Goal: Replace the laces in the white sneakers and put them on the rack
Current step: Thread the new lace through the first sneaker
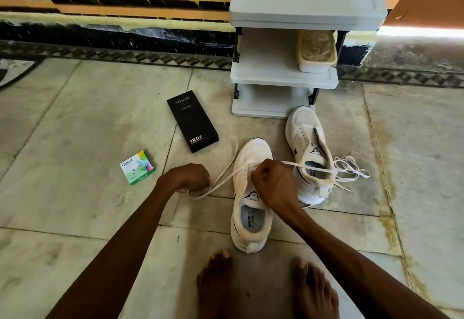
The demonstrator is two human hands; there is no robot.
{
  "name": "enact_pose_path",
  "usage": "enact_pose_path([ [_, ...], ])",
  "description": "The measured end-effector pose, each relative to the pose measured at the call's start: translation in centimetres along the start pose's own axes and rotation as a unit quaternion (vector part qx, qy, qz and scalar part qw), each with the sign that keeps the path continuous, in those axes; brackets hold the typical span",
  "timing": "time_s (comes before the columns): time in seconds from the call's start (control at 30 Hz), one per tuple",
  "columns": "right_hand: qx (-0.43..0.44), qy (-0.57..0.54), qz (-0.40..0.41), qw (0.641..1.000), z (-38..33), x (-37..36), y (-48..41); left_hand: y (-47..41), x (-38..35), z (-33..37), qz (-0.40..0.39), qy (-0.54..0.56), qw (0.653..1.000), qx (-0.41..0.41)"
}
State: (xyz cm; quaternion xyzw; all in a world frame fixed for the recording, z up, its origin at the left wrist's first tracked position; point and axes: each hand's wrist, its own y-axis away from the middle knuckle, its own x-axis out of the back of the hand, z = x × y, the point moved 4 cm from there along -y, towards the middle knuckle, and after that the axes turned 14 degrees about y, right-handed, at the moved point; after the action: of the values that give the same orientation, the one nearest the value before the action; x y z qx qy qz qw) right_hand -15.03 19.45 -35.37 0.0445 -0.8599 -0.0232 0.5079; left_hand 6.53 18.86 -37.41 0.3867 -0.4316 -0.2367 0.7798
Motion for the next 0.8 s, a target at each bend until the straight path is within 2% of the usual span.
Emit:
enact_pose_path([
  [0.07, -0.016, -0.036, 0.048, 0.998, 0.1, 1.7, -0.3, 0.0, 0.4, 0.6, 0.024, -0.016, 0.999, -0.024],
  [0.13, 0.0, 0.001, 0.064, 0.998, -0.2, 2.9, -0.7, 0.1, 0.8, 1.2, 0.047, -0.052, 0.997, -0.03],
  [0.23, 0.008, 0.145, -0.062, 0.987, -0.5, 3.1, -1.5, 0.4, 0.9, 2.0, 0.067, -0.172, 0.983, -0.003],
  [0.3, 0.009, 0.159, -0.148, 0.976, -0.2, 2.9, -2.1, 0.9, 1.0, 3.3, 0.1, -0.193, 0.976, -0.016],
  [0.37, -0.001, 0.129, -0.177, 0.976, 0.0, 3.5, -2.7, 1.2, 1.1, 5.3, 0.152, -0.113, 0.976, -0.11],
  [0.43, -0.023, 0.048, -0.172, 0.984, -0.1, 4.7, -3.3, 1.6, 1.0, 7.0, 0.171, 0.056, 0.958, -0.222],
  [0.47, -0.035, -0.017, -0.169, 0.985, -0.4, 5.6, -3.6, 1.8, 0.9, 7.6, 0.151, 0.15, 0.941, -0.262],
  [0.53, -0.051, -0.126, -0.163, 0.977, -1.2, 7.7, -3.9, 2.4, -0.1, 8.7, 0.064, 0.294, 0.904, -0.306],
  [0.67, -0.004, -0.127, -0.16, 0.979, -3.0, 12.1, -4.1, 3.8, -0.4, 10.9, 0.004, 0.373, 0.865, -0.336],
  [0.8, 0.043, -0.091, -0.143, 0.985, -3.3, 14.3, -4.2, 6.2, 3.2, 12.6, 0.047, 0.448, 0.81, -0.376],
])
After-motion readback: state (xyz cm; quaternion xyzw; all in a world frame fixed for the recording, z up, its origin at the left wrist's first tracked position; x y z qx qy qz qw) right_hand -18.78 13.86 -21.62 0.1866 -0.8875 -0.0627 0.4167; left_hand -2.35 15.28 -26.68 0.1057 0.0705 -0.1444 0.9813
